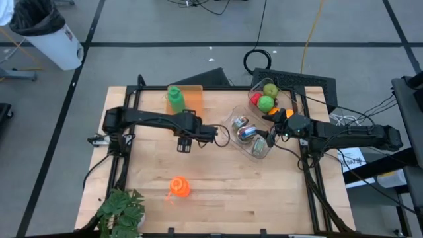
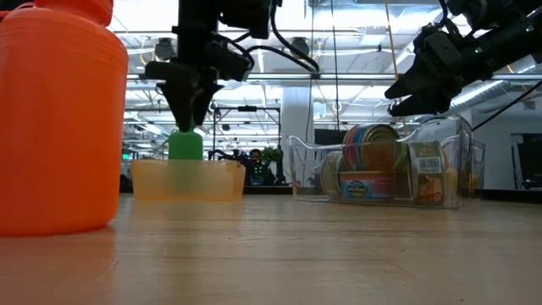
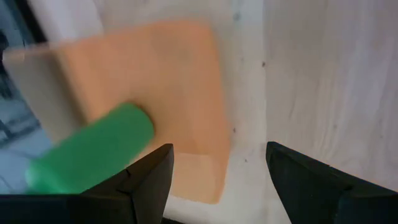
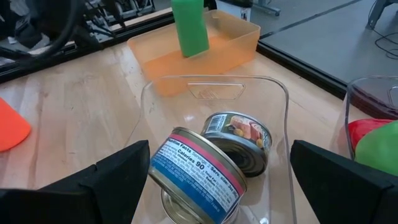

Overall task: Pick & Place Food Item
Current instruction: Put the orange tumbler into the orange bin

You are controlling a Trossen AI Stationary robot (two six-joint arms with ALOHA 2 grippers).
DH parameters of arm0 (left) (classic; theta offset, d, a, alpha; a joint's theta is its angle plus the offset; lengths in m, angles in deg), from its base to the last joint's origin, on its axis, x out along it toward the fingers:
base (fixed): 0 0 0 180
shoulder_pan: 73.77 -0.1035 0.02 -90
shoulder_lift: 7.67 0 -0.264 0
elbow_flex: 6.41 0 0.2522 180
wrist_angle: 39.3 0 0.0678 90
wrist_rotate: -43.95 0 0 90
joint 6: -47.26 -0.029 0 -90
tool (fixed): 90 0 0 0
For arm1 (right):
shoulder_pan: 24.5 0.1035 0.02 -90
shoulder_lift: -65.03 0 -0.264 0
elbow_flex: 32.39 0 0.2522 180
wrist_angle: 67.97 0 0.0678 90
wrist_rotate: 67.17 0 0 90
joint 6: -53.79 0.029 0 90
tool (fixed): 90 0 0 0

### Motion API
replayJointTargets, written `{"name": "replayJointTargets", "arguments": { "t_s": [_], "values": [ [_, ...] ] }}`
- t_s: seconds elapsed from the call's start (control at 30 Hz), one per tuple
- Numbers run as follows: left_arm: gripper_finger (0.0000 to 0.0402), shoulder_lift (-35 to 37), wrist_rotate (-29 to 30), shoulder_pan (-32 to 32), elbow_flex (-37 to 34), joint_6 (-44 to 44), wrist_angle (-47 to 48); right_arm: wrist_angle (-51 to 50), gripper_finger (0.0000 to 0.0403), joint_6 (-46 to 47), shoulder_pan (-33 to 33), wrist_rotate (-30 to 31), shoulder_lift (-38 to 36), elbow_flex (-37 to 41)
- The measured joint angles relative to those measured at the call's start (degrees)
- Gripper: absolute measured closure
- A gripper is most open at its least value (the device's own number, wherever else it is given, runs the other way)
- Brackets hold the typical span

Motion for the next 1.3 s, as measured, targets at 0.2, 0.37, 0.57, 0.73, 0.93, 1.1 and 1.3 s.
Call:
{"name": "replayJointTargets", "arguments": {
  "t_s": [0.2, 0.37, 0.57, 0.73, 0.93, 1.1, 1.3],
  "values": [
    [0.013, -1.5, -3.2, 0.1, 0.0, 1.4, -1.8, 0.0, 0.0035, 0.1, 0.0, 0.0, 0.0, 0.0],
    [0.013, -1.8, -11.3, -2.3, 0.0, 10.4, -2.7, 0.0, 0.0035, 0.1, 0.0, 0.0, 0.0, 0.0],
    [0.013, -2.0, -15.7, -4.0, 0.0, 9.3, -2.7, 0.0, 0.0035, 0.3, 0.0, 0.0, 0.0, 0.0],
    [0.013, -2.0, -23.0, -5.2, 0.0, 9.3, -5.5, 0.0, 0.0035, 0.3, 0.0, 0.0, 0.0, 0.0],
    [0.013, -2.0, -26.2, -6.2, 0.0, 9.0, -5.8, 0.0, 0.0035, 0.3, 0.0, 0.0, 0.0, 0.0],
    [0.013, -1.8, -29.9, -6.7, 0.0, 6.2, -3.9, 0.0, 0.0035, 0.3, 0.0, 0.0, 0.0, 0.0],
    [0.013, -1.3, -36.6, -6.0, 3.2, 10.1, 8.8, 0.0, 0.0035, 0.3, 0.0, 0.0, 0.0, 0.0]
  ]
}}
